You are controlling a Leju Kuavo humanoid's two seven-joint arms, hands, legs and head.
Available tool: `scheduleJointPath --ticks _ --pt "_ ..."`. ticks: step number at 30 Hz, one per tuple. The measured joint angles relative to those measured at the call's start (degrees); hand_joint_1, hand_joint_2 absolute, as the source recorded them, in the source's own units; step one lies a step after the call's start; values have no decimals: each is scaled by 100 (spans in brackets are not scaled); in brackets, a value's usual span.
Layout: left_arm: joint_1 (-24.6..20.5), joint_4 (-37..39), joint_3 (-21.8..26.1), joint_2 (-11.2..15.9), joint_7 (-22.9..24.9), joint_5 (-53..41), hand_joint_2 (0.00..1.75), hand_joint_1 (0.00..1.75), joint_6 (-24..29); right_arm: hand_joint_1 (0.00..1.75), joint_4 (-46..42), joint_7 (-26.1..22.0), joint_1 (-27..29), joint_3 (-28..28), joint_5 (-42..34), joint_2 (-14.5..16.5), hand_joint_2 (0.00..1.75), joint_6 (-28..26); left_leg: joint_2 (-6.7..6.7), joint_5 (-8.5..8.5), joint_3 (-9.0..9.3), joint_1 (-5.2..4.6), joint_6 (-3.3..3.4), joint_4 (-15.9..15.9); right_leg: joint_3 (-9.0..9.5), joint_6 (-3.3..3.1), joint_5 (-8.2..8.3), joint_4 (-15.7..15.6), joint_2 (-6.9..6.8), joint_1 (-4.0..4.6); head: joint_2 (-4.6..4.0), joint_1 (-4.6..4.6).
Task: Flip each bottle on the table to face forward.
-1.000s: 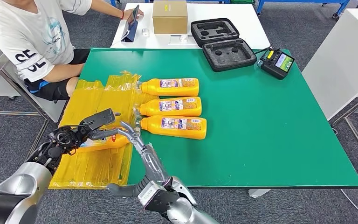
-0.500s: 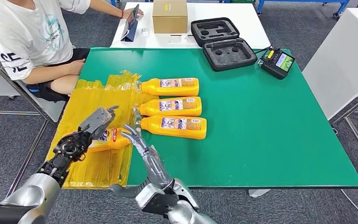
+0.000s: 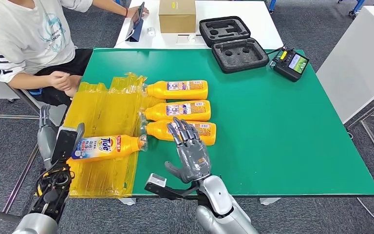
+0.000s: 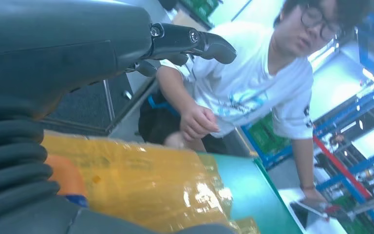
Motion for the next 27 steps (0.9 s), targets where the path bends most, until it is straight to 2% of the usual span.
scheduleJointPath --ticks 11,16,21,27 --pt "443 -617 536 -131 -87 -65 175 0 64 0 -38 64 49 -585 227 -89 175 -85 0 0 -7 1 0 0 -8 0 0 0 1 2 0 -1" --pt "550 -810 600 -161 -110 164 175 0 66 0 24 303 -13 -731 154 -117 175 132 0 0 -9 1 0 0 -8 0 0 0 1 1 0 -1" --pt "705 -1196 560 -213 -149 397 175 0 66 0 679 255 -461 -962 -357 -172 175 558 0 2 -10 0 2 1 -9 1 1 0 -1 0 0 -1" --pt "792 -1492 489 -316 -161 412 175 0 66 0 1908 100 -1230 -1190 -682 -177 175 748 -2 4 -11 0 3 2 -8 2 4 1 0 0 0 -1"
